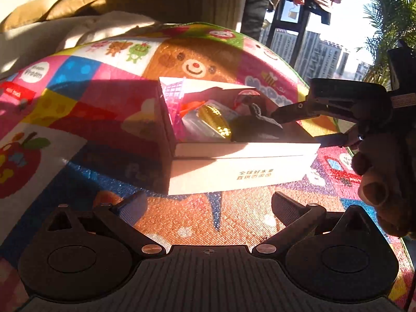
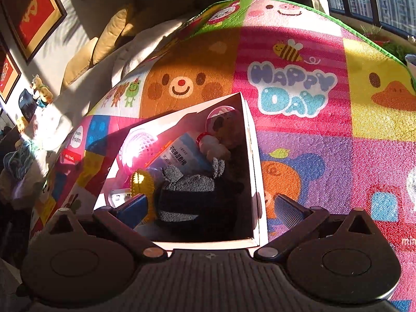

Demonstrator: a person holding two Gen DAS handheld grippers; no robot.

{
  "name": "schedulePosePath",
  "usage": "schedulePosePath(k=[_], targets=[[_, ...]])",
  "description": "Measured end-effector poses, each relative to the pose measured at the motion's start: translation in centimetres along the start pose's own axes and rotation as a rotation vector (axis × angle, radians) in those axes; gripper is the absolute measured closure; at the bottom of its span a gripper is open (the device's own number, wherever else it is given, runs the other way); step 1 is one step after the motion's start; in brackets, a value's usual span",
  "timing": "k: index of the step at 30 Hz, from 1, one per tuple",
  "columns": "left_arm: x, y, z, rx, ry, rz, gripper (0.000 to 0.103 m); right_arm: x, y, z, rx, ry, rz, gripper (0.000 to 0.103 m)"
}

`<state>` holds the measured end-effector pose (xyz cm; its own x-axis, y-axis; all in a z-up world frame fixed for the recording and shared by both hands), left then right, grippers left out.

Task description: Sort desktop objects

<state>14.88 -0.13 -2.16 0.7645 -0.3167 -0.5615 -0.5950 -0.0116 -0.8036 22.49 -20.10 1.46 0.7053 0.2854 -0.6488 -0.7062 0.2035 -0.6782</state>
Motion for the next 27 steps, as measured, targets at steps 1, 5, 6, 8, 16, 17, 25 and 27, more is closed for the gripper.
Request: schedulePosePath(k=[1, 5, 6, 8, 16, 17, 25, 27], targets=[[-0.2, 0.4, 0.4, -0.012, -0.045, 0.003, 0.0, -1.2, 1.2, 0.0, -0.019, 0.019, -0.013, 0.0], [-1.4, 1.8, 1.2, -0.025, -0.195, -0.017, 0.0, -3.6, 6.7, -0.1, -0.125, 0.157, -0.056, 0.0], [-1.7, 2.1, 0.9, -0.013, -0.201, -0.024, 0.0, -3.9, 7.9, -0.1, -0.147, 0.176, -0.054, 0.0], [-1.8, 2.5, 0.5, -0.014, -0.195, -0.018, 0.0, -4.0, 9.8, -0.1, -0.166, 0.185, -0.036, 0.0], [-0.4, 3.8, 0.2, 0.012, -0.279, 0.061, 0.0, -2.6, 11.5, 0.7, -0.274, 0.248, -0.008, 0.0], [-0.4, 3.9, 0.2, 0.016, -0.283, 0.061, 0.0, -2.4, 11.4, 0.5, -0.266, 0.252, -0.014, 0.0], [-0.4, 3.9, 0.3, 0.018, -0.284, 0.063, 0.0, -2.3, 11.5, 0.3, -0.249, 0.272, -0.078, 0.0], [-0.4, 3.9, 0.2, 0.018, -0.285, 0.063, 0.0, -2.3, 11.4, 0.3, -0.248, 0.271, -0.078, 0.0]])
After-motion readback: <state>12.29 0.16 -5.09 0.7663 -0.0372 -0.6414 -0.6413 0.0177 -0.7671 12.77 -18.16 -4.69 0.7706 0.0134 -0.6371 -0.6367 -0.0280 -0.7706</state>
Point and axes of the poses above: each gripper's, at about its wrist camera, not at the fingertips, and x roughly the way its jaws point, z to its left, y to its underside, the point moved 8 cm from there along x, roughly the way its jaws point, and after that the axes turned 2 degrees about y, right-handed, at the moved point
